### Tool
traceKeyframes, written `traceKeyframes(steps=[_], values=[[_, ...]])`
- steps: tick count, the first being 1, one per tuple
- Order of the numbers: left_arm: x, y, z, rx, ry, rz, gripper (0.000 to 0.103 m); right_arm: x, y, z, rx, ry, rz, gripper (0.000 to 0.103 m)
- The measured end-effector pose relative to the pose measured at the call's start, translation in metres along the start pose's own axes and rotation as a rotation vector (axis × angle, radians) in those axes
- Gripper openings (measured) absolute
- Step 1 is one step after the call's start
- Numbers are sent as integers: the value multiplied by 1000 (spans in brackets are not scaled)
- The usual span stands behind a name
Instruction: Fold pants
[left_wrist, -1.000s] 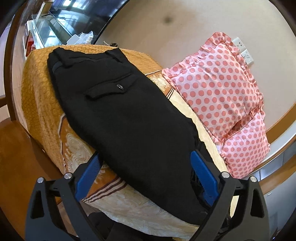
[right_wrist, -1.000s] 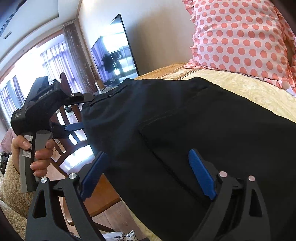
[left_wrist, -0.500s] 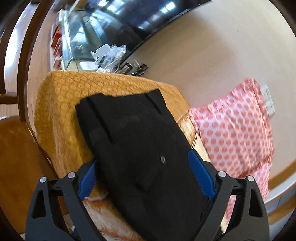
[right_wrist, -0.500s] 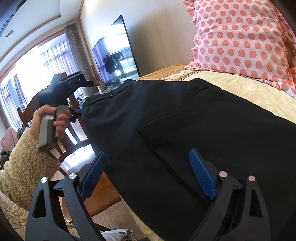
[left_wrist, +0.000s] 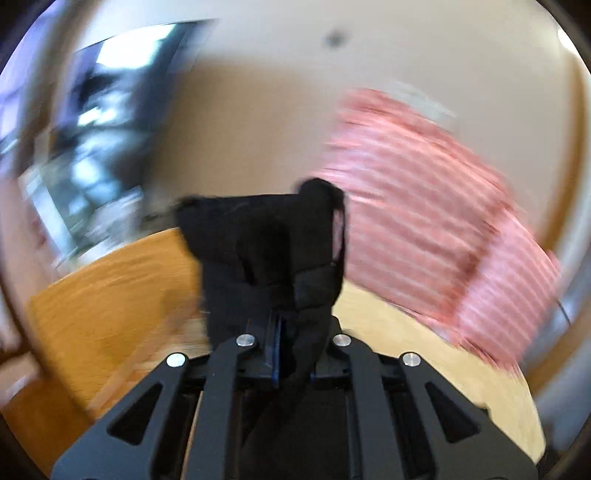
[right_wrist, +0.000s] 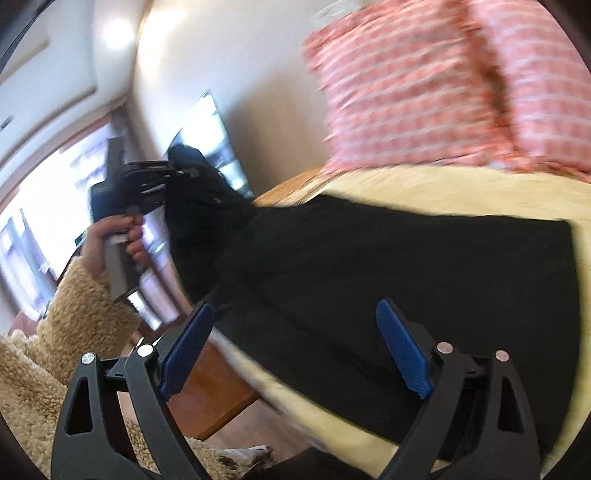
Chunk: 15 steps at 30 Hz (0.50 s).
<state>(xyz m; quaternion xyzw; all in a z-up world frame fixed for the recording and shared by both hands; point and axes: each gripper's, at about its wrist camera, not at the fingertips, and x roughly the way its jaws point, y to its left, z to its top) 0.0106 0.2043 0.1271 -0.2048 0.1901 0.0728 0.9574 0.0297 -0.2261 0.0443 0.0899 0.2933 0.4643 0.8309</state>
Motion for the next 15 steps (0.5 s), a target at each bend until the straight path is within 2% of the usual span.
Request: traceKeyframes(steps=[3, 5, 8, 10, 12, 13, 15], values=[[-1, -90, -15, 189, 24, -200, 9, -43, -25, 1, 71, -93, -117, 92], [-4, -151, -41, 316, 77, -370, 10, -71, -42, -1, 120, -153, -202, 92], [0, -207, -96, 453, 195, -528, 10, -103, -66, -10, 206, -208, -319, 92], [11, -232, -146, 571, 319, -561, 10, -118, -80, -18, 272, -222, -373, 92], [26, -236, -183, 613, 459, -575, 10, -126, -91, -24, 315, -224, -407, 92], [29, -234, -197, 614, 491, -588, 10, -128, -95, -26, 325, -220, -420, 92], [22, -232, -199, 648, 451, -573, 10, -128, -100, -28, 332, -213, -436, 92]])
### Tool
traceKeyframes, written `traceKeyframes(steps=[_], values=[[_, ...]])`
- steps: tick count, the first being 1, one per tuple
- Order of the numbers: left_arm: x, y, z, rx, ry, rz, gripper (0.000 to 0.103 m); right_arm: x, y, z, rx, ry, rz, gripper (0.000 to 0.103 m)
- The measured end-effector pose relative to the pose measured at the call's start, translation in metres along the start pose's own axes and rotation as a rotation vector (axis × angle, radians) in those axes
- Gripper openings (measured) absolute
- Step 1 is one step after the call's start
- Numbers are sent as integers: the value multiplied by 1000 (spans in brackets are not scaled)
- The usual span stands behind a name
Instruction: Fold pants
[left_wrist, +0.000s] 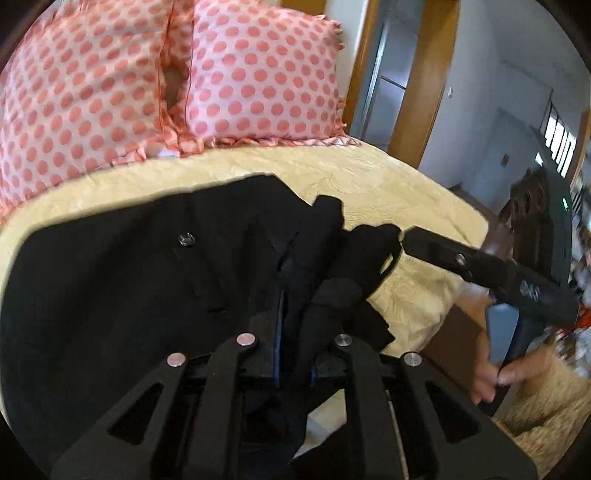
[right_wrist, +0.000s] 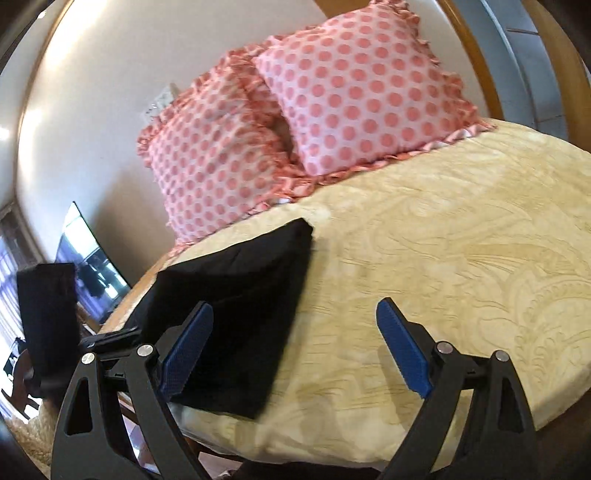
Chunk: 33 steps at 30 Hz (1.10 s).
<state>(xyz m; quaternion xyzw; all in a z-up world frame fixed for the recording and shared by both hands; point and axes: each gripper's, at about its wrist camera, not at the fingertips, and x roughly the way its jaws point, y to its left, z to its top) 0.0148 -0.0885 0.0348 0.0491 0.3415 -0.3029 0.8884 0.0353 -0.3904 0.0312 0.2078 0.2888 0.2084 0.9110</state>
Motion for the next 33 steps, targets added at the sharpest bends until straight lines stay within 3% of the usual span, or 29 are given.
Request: traceKeyframes(steps=[3, 5, 8, 9, 11, 14, 16, 18, 20, 23, 24, 27, 30, 33], values=[[-24, 6, 7, -21, -67, 15, 9, 3, -2, 2, 8, 2, 1, 92], [-35, 2, 6, 19, -86, 51, 9, 6, -3, 4, 10, -6, 10, 92], [-14, -15, -6, 66, 16, 44, 18, 6, 0, 11, 5, -30, 27, 92], [-7, -16, -10, 66, 43, 33, 29, 5, 2, 14, 6, -38, 40, 92], [-10, -19, -18, 63, 46, 9, 34, 1, 9, 21, 6, -57, 92, 92], [-32, -12, -22, 59, 23, -117, 48, 3, 26, 31, -21, -44, 202, 92], [-54, 5, -23, -9, -36, -209, 64, 12, 37, 32, -39, -1, 261, 92], [-69, 24, -21, -77, -101, -178, 77, 27, 48, 27, -44, 64, 317, 92], [-75, 50, -21, -161, -137, -43, 81, 44, 53, 21, -31, 121, 337, 92], [-67, 85, -31, -270, -105, 140, 85, 67, 51, 8, -13, 222, 293, 93], [-62, 91, -33, -289, -88, 158, 86, 77, 48, 2, -10, 274, 258, 93], [-46, 109, -48, -350, -18, 151, 86, 73, 50, 0, -61, 286, 244, 93], [-42, 104, -50, -289, -21, 163, 96, 72, 45, 20, -17, 268, 214, 93], [-37, 97, -51, -273, -24, 174, 100, 81, 22, 49, 70, 244, 137, 91]])
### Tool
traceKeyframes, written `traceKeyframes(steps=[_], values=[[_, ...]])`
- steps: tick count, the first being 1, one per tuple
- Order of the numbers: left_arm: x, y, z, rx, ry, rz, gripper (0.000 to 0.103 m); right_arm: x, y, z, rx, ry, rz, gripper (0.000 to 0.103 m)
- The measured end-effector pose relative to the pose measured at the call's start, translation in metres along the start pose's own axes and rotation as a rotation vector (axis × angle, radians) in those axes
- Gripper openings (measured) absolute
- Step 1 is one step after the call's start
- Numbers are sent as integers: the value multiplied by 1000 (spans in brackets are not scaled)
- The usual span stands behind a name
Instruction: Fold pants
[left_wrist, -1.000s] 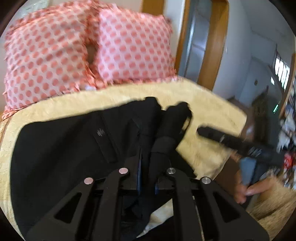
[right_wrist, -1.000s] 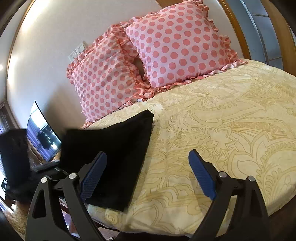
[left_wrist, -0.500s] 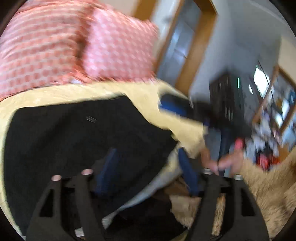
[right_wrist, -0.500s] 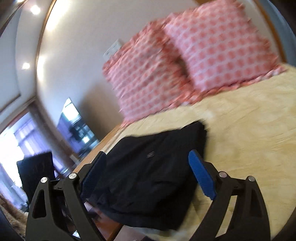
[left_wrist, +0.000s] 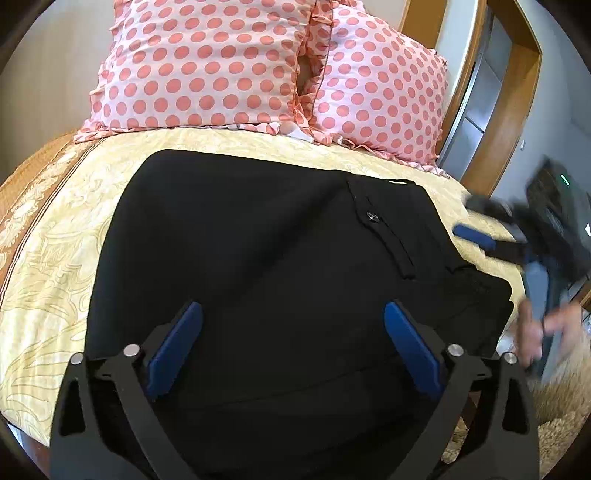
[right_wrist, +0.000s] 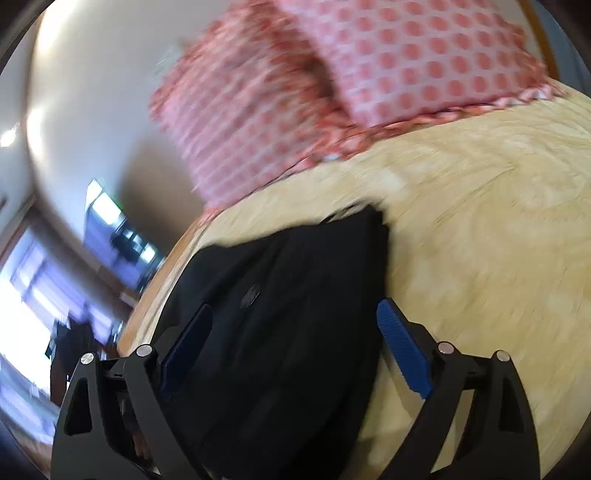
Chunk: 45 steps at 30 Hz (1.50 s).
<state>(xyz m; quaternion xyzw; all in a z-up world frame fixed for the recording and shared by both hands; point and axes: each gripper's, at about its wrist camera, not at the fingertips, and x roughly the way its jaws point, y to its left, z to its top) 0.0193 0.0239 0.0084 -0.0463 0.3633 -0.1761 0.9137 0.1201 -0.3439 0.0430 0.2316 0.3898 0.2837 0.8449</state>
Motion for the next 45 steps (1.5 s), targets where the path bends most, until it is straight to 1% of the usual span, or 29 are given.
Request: traceKeyframes(steps=[2, 5, 6, 7, 8, 10, 12, 13, 14, 16, 17, 18, 19, 20, 21, 22, 23, 25, 26, 27, 28, 31, 34, 36, 39, 41, 42, 43, 45], values=[[1, 2, 0, -5, 0, -6, 100, 12, -12, 15, 37, 35, -44, 76], [-5, 3, 3, -15, 3, -30, 98, 29, -23, 27, 54, 94, -76, 76], [-11, 5, 8, -25, -7, -49, 97, 36, -26, 30, 68, 112, -78, 76], [-18, 9, 13, -32, -23, -50, 97, 42, -31, 32, 90, 133, -64, 76], [-26, 16, 23, -45, -55, -30, 97, 45, -33, 33, 104, 143, -61, 76], [-33, 32, 39, -86, -85, 11, 97, 48, -36, 34, 109, 150, -45, 75], [-35, 54, 53, -159, -101, 31, 97, 50, -35, 33, 101, 161, -31, 66], [-31, 69, 62, -204, -94, 35, 97, 54, -34, 33, 91, 181, -17, 64], [-26, 80, 67, -232, -79, 41, 96, 57, -33, 34, 76, 184, -28, 63], [-7, 103, 78, -290, -17, 47, 88, 59, -33, 36, 68, 182, -25, 61], [1, 110, 80, -307, 9, 48, 86, 60, -36, 38, 86, 182, -17, 59], [11, 117, 82, -327, 45, 46, 81, 60, -40, 39, 110, 182, -4, 58], [24, 125, 84, -355, 94, 37, 78, 60, -43, 40, 126, 182, 6, 55], [32, 130, 83, -375, 127, 18, 76, 62, -44, 41, 129, 181, 8, 50], [41, 135, 84, -399, 159, -10, 72, 64, -44, 41, 118, 182, 4, 47], [46, 138, 83, -415, 171, -27, 71, 65, -42, 41, 90, 184, -5, 42], [46, 137, 85, -408, 154, -26, 68, 65, -39, 39, 68, 184, -8, 36], [50, 132, 86, -386, 175, -55, 38, 67, -39, 38, 58, 194, 9, 26], [49, 130, 86, -378, 171, -37, 31, 68, -40, 38, 66, 199, 26, 22], [47, 127, 86, -354, 166, -25, 12, 66, -40, 39, 74, 199, 42, 21], [44, 121, 89, -312, 156, -21, 12, 65, -38, 41, 75, 198, 55, 19], [33, 111, 95, -255, 130, 1, 11, 60, -25, 51, 43, 189, 63, 17], [29, 107, 114, -236, 91, -9, 11, 57, -9, 69, -4, 179, 53, 16], [32, 103, 131, -213, 59, 7, 11, 56, 4, 88, -58, 152, 36, 16], [45, 100, 161, -194, -3, 40, 12, 54, 17, 122, -129, 57, -1, 16], [64, 103, 183, -204, -35, 59, 12, 57, 19, 143, -178, -29, -30, 16], [76, 105, 192, -207, -36, 69, 12, 61, 16, 151, -192, -57, -43, 16], [85, 107, 197, -205, -31, 77, 12, 71, 10, 160, -193, -68, -69, 16], [111, 109, 203, -211, 11, 91, 12, 92, -4, 167, -167, -42, -111, 16]])
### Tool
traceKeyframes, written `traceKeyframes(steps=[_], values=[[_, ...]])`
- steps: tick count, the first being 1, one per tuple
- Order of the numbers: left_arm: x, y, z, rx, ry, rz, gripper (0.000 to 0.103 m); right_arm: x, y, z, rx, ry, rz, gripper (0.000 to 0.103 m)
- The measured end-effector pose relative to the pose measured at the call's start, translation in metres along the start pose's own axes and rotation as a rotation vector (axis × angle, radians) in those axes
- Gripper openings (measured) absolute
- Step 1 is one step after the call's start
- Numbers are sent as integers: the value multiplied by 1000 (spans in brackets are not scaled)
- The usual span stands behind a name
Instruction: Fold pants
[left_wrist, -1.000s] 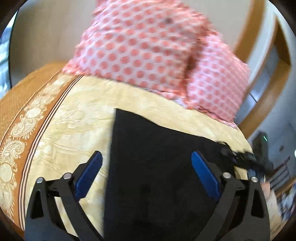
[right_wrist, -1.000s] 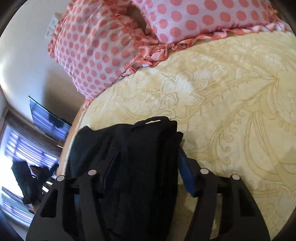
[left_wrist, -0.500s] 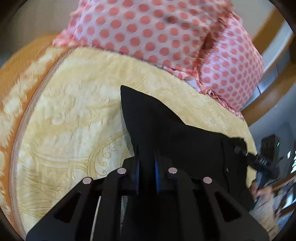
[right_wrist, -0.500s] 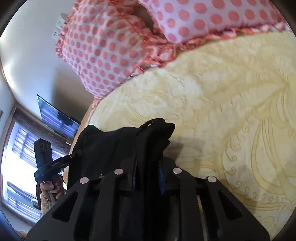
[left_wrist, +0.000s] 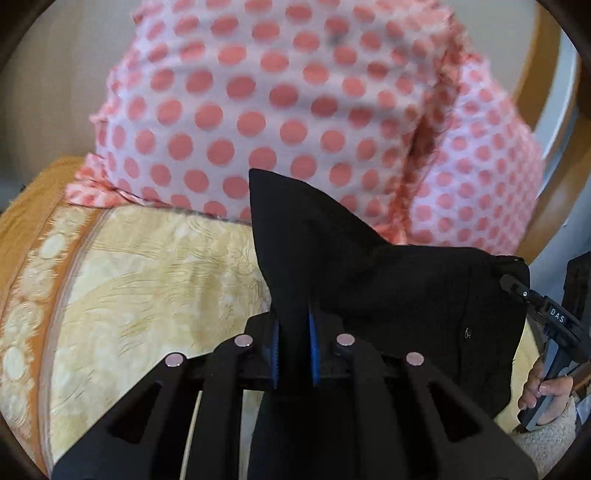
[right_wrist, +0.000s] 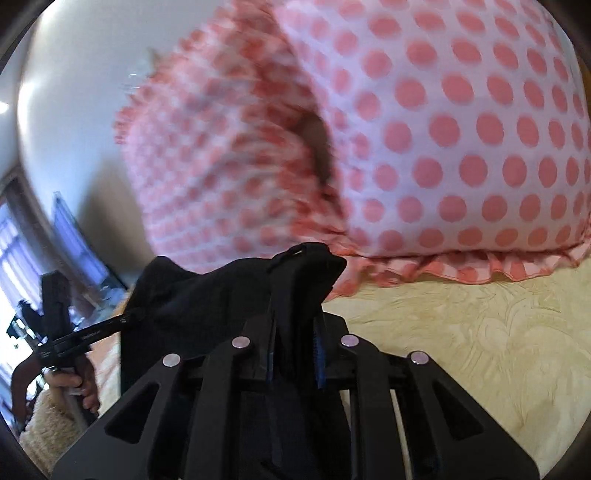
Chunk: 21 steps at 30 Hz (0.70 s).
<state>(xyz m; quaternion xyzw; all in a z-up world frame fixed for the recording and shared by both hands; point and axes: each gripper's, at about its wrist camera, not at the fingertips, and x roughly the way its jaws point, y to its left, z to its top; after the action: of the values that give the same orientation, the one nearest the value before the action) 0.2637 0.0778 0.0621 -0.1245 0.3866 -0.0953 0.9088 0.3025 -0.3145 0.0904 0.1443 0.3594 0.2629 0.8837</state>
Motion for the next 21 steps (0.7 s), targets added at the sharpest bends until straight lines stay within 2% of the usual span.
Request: traceKeyframes(steps=[4, 6, 7, 8, 9, 10, 11, 13, 14, 16, 17, 19, 21], values=[[51, 10, -7, -28, 117, 60, 16, 57, -32, -14, 87, 173, -108, 17], [57, 14, -9, -45, 120, 66, 22, 63, -38, -16, 115, 189, -109, 20], [57, 15, -9, -50, 123, 69, 24, 63, -39, -15, 122, 196, -116, 29], [54, 15, -9, -53, 120, 73, 25, 62, -40, -15, 122, 208, -136, 42], [50, 15, -8, -53, 111, 81, 29, 60, -39, -15, 114, 221, -171, 47], [39, 13, -9, -48, 86, 96, 30, 54, -36, -15, 97, 224, -202, 56], [29, 11, -11, -39, 60, 103, 32, 43, -32, -17, 63, 201, -243, 60], [-2, 1, -19, -9, -9, 65, 50, 12, -20, -23, 11, 111, -267, 60], [-15, -3, -25, 4, -31, 38, 54, 0, -15, -27, -1, 85, -240, 60], [-38, -15, -42, 30, -37, -55, 64, -22, -5, -37, 5, 77, -119, 60], [-44, -20, -50, 35, -23, -97, 64, -30, 3, -46, 21, 99, -22, 60], [-49, -28, -66, 42, 30, -178, 67, -38, 16, -61, 29, 137, 97, 60], [-43, -32, -79, 43, 90, -217, 71, -35, 23, -71, 23, 178, 134, 66]])
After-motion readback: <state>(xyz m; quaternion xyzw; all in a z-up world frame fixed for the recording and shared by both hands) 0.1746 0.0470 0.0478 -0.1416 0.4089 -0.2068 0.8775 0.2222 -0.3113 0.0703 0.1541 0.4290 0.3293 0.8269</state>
